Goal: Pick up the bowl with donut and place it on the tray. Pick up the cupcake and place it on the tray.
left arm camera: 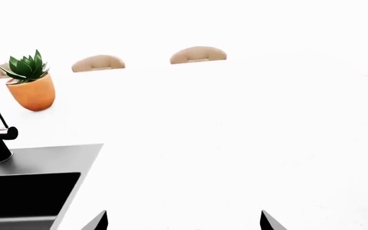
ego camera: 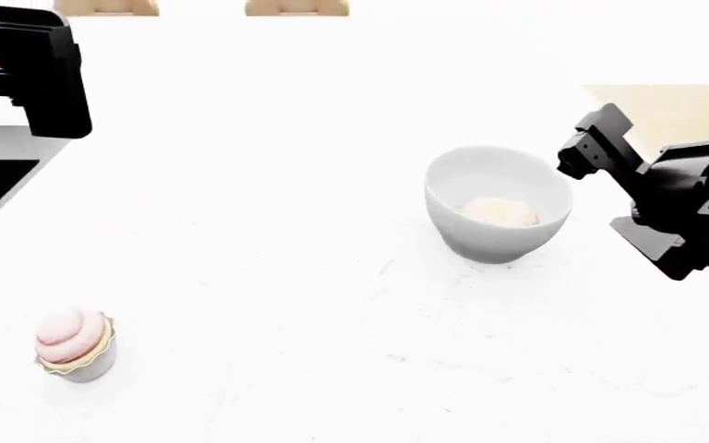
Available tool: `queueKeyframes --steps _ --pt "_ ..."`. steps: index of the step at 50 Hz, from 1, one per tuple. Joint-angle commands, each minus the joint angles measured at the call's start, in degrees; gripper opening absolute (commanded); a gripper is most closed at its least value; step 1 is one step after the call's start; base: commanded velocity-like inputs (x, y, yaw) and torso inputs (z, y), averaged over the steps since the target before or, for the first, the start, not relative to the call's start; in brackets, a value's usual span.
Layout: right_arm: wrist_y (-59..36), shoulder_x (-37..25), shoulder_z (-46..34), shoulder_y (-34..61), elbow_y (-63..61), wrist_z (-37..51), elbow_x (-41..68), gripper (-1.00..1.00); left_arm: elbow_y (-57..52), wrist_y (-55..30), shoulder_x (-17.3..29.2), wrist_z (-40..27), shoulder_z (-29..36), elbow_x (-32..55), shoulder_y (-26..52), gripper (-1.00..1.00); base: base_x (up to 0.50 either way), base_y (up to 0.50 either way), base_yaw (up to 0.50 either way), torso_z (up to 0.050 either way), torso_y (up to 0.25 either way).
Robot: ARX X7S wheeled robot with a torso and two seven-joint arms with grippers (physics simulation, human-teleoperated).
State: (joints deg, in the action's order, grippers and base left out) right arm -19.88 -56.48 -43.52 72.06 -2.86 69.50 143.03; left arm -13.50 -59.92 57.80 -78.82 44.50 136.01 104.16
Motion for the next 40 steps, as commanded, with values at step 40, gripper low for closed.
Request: queueKeyframes --steps 40 --pt "-6.5 11.7 -9.8 0.2 17.8 -3.2 -6.8 1.0 -1.4 2.0 2.7 6.0 -1.0 -4.8 -4.6 1.0 0.0 0.0 0.0 0.0 0.0"
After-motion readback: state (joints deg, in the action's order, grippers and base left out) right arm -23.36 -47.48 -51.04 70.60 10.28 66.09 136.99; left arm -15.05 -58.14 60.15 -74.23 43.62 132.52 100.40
